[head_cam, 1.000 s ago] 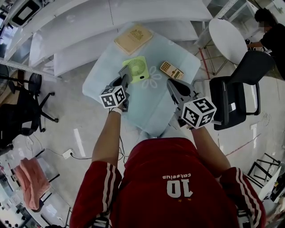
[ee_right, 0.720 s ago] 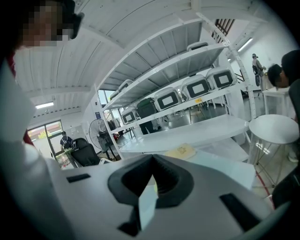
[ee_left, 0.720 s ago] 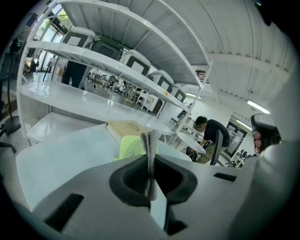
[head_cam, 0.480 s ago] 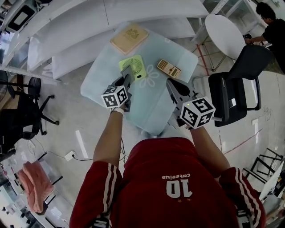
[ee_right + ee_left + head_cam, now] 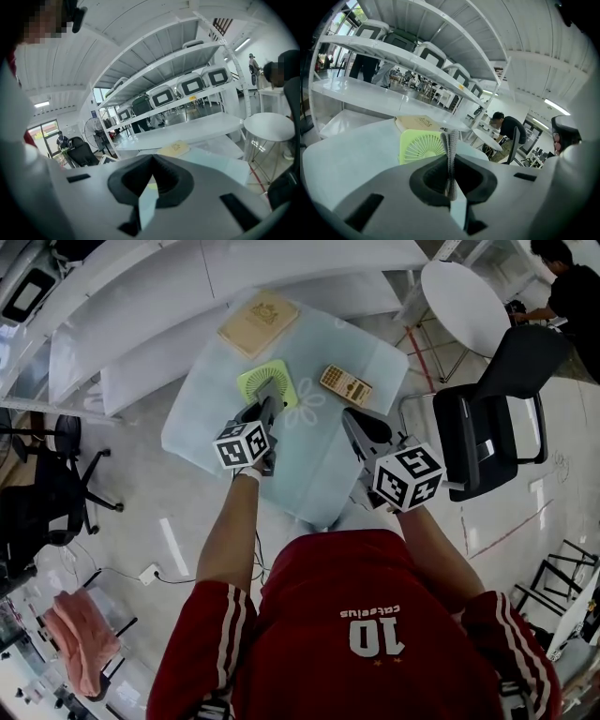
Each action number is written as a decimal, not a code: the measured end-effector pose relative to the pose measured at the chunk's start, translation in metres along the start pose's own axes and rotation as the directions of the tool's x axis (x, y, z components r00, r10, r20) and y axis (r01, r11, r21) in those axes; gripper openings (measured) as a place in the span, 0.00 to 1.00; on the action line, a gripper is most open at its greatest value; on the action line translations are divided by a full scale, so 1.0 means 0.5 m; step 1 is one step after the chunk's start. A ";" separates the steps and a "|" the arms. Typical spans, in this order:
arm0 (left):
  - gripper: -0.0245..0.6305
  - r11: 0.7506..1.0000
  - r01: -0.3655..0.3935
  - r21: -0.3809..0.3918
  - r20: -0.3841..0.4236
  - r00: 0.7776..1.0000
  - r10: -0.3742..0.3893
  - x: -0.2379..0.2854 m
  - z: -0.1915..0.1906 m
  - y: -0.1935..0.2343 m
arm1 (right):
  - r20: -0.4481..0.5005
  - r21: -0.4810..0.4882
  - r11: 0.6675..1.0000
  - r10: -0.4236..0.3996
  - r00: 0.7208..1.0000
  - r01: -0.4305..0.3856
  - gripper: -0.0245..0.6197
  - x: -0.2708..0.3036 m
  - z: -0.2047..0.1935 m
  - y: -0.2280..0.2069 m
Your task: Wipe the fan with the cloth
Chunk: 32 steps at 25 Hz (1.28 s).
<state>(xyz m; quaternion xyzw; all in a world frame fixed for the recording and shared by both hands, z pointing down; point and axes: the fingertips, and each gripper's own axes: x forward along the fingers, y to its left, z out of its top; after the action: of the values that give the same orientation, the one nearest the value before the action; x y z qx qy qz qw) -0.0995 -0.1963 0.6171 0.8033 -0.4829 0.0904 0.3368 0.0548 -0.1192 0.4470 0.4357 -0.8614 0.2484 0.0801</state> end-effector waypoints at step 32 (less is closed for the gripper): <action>0.07 0.999 0.014 -0.042 -0.076 0.997 -0.017 0.140 -0.044 -0.008 | -0.053 0.048 0.997 -0.054 0.997 0.056 0.05 0.025 -0.002 -0.123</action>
<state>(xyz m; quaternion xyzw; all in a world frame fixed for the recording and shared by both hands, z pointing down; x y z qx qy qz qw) -0.0559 -0.2313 0.6647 0.7958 -0.4651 0.1084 0.3723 0.0958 -0.1583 0.4743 0.4545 -0.8403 0.2785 0.0984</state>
